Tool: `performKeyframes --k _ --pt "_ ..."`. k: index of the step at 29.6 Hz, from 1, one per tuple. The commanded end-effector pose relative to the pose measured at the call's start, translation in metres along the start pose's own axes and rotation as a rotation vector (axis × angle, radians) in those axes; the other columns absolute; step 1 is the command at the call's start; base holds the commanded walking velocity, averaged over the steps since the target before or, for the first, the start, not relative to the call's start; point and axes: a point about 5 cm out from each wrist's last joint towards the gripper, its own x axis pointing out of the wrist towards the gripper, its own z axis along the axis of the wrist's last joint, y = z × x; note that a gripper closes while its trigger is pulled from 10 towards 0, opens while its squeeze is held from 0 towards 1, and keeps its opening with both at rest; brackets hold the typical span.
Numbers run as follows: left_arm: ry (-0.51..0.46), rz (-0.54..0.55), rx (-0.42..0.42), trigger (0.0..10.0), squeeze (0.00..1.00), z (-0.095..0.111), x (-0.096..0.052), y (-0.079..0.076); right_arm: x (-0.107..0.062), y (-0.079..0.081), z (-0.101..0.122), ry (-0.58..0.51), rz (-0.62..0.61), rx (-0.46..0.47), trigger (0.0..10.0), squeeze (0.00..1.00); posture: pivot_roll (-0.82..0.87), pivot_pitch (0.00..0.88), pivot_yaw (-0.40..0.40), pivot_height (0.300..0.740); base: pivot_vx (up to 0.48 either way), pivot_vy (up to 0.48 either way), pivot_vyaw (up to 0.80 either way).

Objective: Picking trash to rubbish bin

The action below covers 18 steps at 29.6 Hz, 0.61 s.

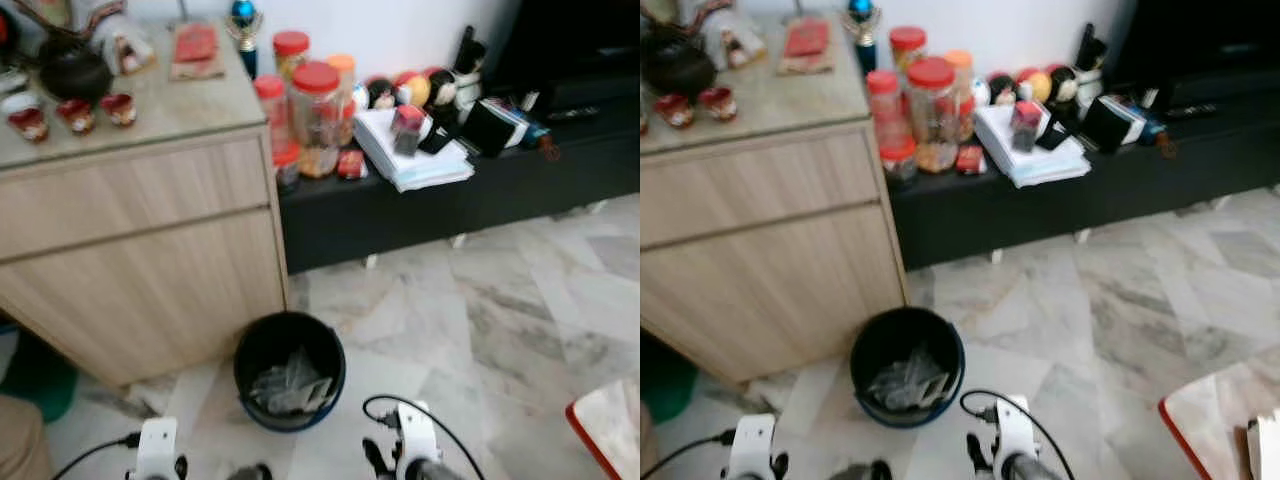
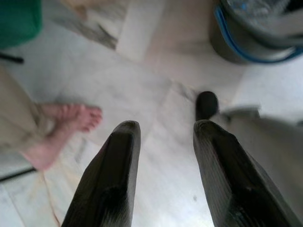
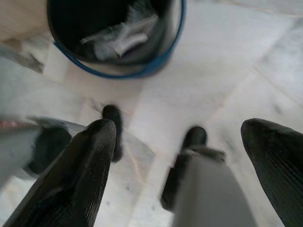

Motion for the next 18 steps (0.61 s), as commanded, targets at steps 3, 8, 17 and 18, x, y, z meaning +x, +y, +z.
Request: performKeyframes --k 3,8,17,18 --pt "0.016 0.008 0.000 10.0 0.00 -0.0032 -0.0006 0.0040 -0.0006 -0.0006 -0.0036 0.010 -0.004 0.010 10.0 0.00 0.12 0.109 -0.011 0.740 -0.274 0.000 0.00" --pt "0.019 0.007 0.000 10.0 0.00 -0.0043 -0.0009 0.0041 -0.0004 -0.0007 -0.0023 0.007 -0.004 0.006 10.0 0.00 0.11 0.102 -0.010 0.740 -0.272 0.000 0.00" --pt "0.021 0.004 0.012 10.0 0.00 -0.0038 -0.0007 0.0035 -0.0004 -0.0001 -0.0025 0.007 -0.002 0.001 10.0 0.00 0.11 0.084 -0.009 0.740 -0.177 0.000 0.00" --pt "0.024 0.005 0.023 10.0 0.00 -0.0037 -0.0005 0.0036 -0.0003 0.0001 -0.0024 0.007 -0.001 0.000 10.0 0.00 0.11 0.083 -0.010 0.740 0.000 0.000 0.00"
